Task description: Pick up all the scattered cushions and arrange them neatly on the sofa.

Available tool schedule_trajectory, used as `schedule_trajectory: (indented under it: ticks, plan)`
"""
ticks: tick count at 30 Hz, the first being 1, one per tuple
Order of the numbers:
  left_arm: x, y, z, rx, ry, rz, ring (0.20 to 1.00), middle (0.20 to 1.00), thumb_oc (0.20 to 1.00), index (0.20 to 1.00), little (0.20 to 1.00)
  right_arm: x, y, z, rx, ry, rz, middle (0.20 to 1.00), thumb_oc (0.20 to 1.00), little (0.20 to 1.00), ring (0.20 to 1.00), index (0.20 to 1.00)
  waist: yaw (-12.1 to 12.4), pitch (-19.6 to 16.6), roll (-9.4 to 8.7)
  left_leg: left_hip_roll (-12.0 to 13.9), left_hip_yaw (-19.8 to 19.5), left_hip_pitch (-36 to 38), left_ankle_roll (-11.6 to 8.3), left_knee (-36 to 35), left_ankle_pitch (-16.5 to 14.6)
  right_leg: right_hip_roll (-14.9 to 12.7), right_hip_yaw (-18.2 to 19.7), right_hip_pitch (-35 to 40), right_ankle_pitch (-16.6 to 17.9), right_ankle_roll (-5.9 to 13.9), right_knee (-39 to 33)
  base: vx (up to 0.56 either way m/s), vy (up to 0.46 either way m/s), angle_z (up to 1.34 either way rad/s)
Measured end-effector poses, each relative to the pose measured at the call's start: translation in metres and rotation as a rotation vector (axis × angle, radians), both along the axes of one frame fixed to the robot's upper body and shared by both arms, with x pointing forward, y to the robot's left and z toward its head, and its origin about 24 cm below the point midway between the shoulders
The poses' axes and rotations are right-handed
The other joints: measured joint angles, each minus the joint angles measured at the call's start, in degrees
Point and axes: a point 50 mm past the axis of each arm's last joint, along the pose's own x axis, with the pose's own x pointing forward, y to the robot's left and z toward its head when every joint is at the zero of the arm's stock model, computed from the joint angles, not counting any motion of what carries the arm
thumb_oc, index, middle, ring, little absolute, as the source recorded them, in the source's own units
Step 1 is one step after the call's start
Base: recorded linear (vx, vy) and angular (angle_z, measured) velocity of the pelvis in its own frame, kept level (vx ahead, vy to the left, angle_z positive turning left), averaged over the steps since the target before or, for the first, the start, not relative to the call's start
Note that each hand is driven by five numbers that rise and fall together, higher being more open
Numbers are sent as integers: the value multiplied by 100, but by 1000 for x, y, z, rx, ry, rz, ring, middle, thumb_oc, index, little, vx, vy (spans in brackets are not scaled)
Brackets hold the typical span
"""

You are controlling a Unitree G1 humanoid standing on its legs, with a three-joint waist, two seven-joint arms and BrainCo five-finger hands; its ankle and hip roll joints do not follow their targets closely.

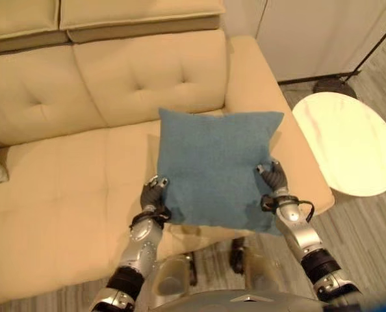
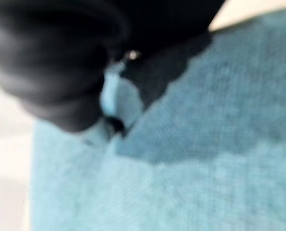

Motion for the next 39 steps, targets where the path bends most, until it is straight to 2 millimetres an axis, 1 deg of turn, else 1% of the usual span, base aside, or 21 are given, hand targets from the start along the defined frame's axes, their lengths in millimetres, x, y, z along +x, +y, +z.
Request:
schedule_trajectory:
  ticks: [1,2,3,4,5,6,7,8,11,12,14,15,16,17,18,21,22,26,30,34,39]
  plan:
    - [0,-16,-3,-40,14,-24,200,200,200,200,200,-5,-12,-7,-6,27,-48,200,200,200,200,200,1,-69,266,30,-454,18,-196,-63,186,198,-149,446,7,-128,-303,259,-167,203]
    - [4,-35,-1,-41,12,-100,200,200,200,200,200,-22,-36,-22,-13,83,-144,200,200,200,200,200,-186,-155,450,-18,-1146,-1,-433,-32,298,233,-437,900,-94,-265,-599,174,-173,254]
    - [2,-48,3,-31,-24,-181,200,200,200,200,200,-30,-51,-30,-34,125,-195,200,200,200,200,200,-81,-272,472,-12,-1246,-21,-554,-99,350,264,-576,984,-87,-544,-824,144,-80,194]
    - [-1,-43,0,-25,-10,-176,200,200,200,200,200,-24,-53,-25,-49,106,-187,200,200,200,200,200,64,-289,546,133,-1050,-106,-581,80,239,358,-576,1036,-118,-656,-741,158,-73,86]
    - [-1,-41,-3,-20,6,-172,200,200,200,200,200,-25,-53,-26,-50,109,-186,200,200,200,200,200,26,-291,533,101,-910,-279,-687,431,232,300,-727,1180,-134,-683,-821,93,-13,32]
    - [-2,-38,-5,-10,18,-171,200,200,200,200,200,-26,-53,-27,-50,117,-187,200,200,200,200,200,-31,-285,446,74,-641,-361,-696,769,227,199,-769,1283,-135,-818,-867,44,32,33]
    - [-5,-36,-7,-7,25,-167,200,200,200,200,200,-24,-51,-26,-51,112,-180,200,200,200,200,200,31,-280,417,99,-431,-311,-628,923,108,178,-729,1305,-157,-867,-847,47,28,19]
    - [-5,-28,-7,14,29,-162,200,200,200,200,200,-21,-45,-23,-39,97,-166,200,200,200,200,200,-48,-277,336,209,-244,-272,-505,1162,-202,154,-731,1342,-211,-945,-846,62,45,2]
    - [-2,-24,-4,24,19,-157,200,200,200,200,200,-21,-43,-24,-23,100,-174,200,200,200,200,200,-60,-246,74,529,-191,-279,-537,1136,-229,92,-714,1336,-193,-925,-865,91,106,10]
    - [-3,-23,-5,23,26,-150,200,200,200,200,200,-21,-41,-24,-23,102,-167,200,200,200,200,200,-26,-233,-29,712,-453,-241,-612,791,-179,115,-655,1334,-133,-849,-878,116,145,-25]
    - [-5,-25,-7,18,41,-156,200,200,200,200,200,-21,-42,-24,-27,101,-167,200,200,200,200,200,-51,-259,52,828,-548,-84,-625,521,-32,174,-601,1346,-141,-734,-840,122,159,-34]
    - [-5,-27,-8,14,43,-160,200,200,200,200,200,-21,-45,-23,-39,101,-170,200,200,200,200,200,-107,-293,159,843,-549,-18,-607,418,108,222,-586,1344,-148,-653,-800,90,162,-11]
    - [-2,-27,-6,17,35,-163,200,200,200,200,200,-21,-46,-24,-39,105,-174,200,200,200,200,200,-234,-299,148,837,-449,82,-715,232,45,170,-582,1347,-158,-547,-767,53,142,-1]
    - [1,-26,-3,24,22,-165,200,200,200,200,200,-21,-44,-25,-35,112,-173,200,200,200,200,200,-292,-342,6,626,-339,212,-567,-41,180,-9,-541,1309,-121,-393,-776,28,127,6]
    - [3,-25,-1,31,16,-166,200,200,200,200,200,-21,-44,-25,-35,112,-172,200,200,200,200,200,-305,-364,-27,547,-328,209,-535,-75,199,-91,-508,1292,-95,-312,-797,14,117,-2]
    - [9,-22,6,57,-12,-168,200,200,200,200,200,-21,-41,-25,-35,111,-160,200,200,200,200,200,-294,-374,-42,323,-282,197,-425,-141,204,-291,-465,1293,18,-127,-938,-24,94,-1]
    - [13,-15,13,90,-40,-161,200,200,200,200,200,-20,-35,-24,-36,110,-135,200,200,200,200,200,-219,-366,-26,235,-231,133,-384,-168,214,-372,-434,1249,105,-31,-1044,-53,88,-3]
    - [15,-4,17,118,-40,-114,200,200,200,200,200,-17,-24,-23,-40,102,-90,200,200,200,200,200,-150,-342,20,183,-180,95,-320,-280,259,-395,-421,1214,215,12,-1209,-47,63,-4]
    - [18,-5,19,116,-49,-105,200,200,200,200,200,-11,-20,-17,-40,78,-79,200,200,200,200,200,-154,-305,77,183,-131,-24,-313,-308,277,-379,-374,1057,256,5,-1241,-130,36,-9]
    - [38,-13,40,112,-130,-90,200,200,200,200,200,13,-20,11,-58,-22,-80,200,200,200,200,200,-191,11,219,203,-38,-564,-270,-105,344,-398,-267,461,323,6,-1035,-207,16,-11]
    - [83,-20,103,137,-342,-60,200,200,200,200,200,55,-21,77,-107,-237,-92,200,200,200,200,200,-167,618,400,271,-46,-1430,-253,191,432,-395,-217,-464,365,-62,-625,-88,-3,-4]
